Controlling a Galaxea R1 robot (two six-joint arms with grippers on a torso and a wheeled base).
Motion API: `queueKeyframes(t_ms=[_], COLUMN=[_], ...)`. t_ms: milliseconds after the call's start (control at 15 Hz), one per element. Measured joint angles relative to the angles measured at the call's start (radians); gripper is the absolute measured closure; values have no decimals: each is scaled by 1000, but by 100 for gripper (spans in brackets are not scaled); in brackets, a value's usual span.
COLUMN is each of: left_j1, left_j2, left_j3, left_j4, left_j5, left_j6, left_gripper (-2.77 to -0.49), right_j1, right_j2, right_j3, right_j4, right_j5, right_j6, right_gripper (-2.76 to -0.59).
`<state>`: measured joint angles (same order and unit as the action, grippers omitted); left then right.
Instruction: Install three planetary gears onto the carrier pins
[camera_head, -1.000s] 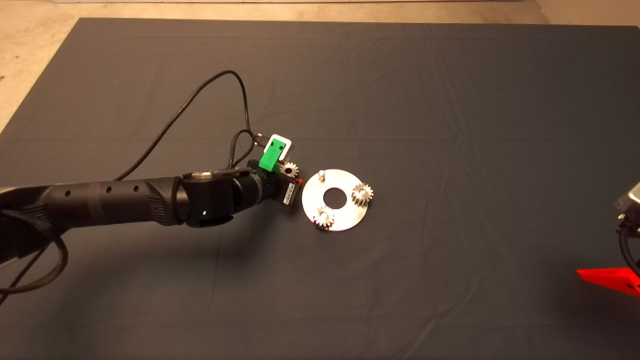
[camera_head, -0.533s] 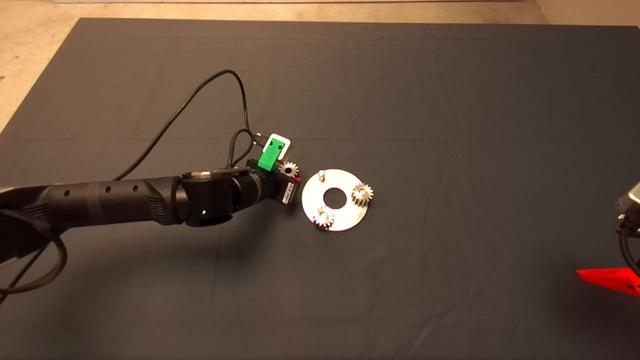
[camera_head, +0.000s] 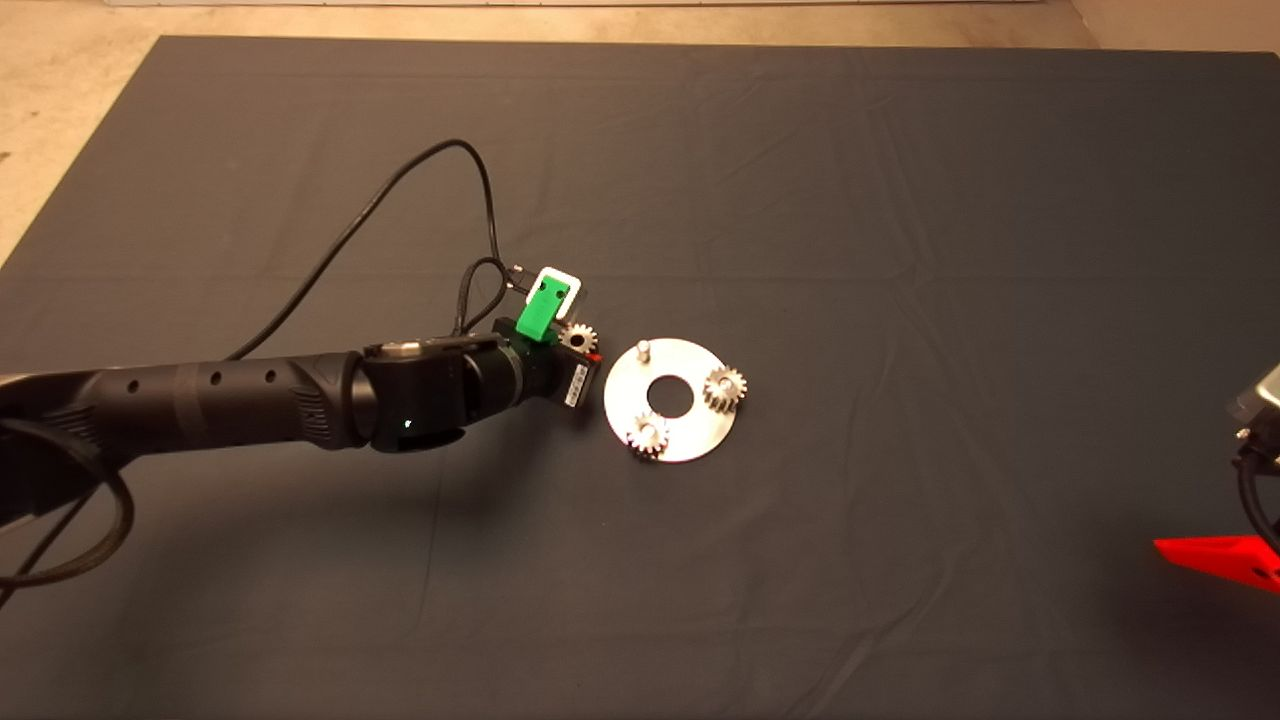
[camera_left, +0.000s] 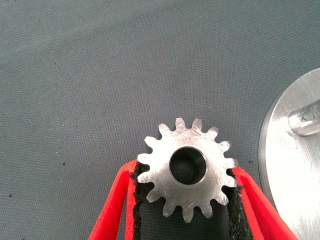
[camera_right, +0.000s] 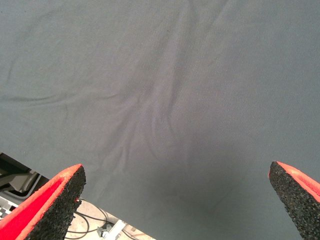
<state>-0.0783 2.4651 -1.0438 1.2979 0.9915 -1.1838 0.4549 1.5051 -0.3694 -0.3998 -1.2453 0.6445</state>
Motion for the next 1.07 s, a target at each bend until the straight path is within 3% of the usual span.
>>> queueKeyframes(t_ms=[467,867,1067], left_j1=[-5,-50,-77], left_j2=[0,-8,-7], left_j3=[2,72,142], left_j4=[-6,-15,-19], left_j5=[9,108,132], left_j6=[9,14,13], left_gripper=[-67,-60,-59], right_j1=[0,0,0], right_j2=[0,0,0], right_j3=[0,0,0], right_j4=[0,0,0], right_j5=[0,0,0], right_j6=[0,0,0], right_gripper=[-273,-273,-273])
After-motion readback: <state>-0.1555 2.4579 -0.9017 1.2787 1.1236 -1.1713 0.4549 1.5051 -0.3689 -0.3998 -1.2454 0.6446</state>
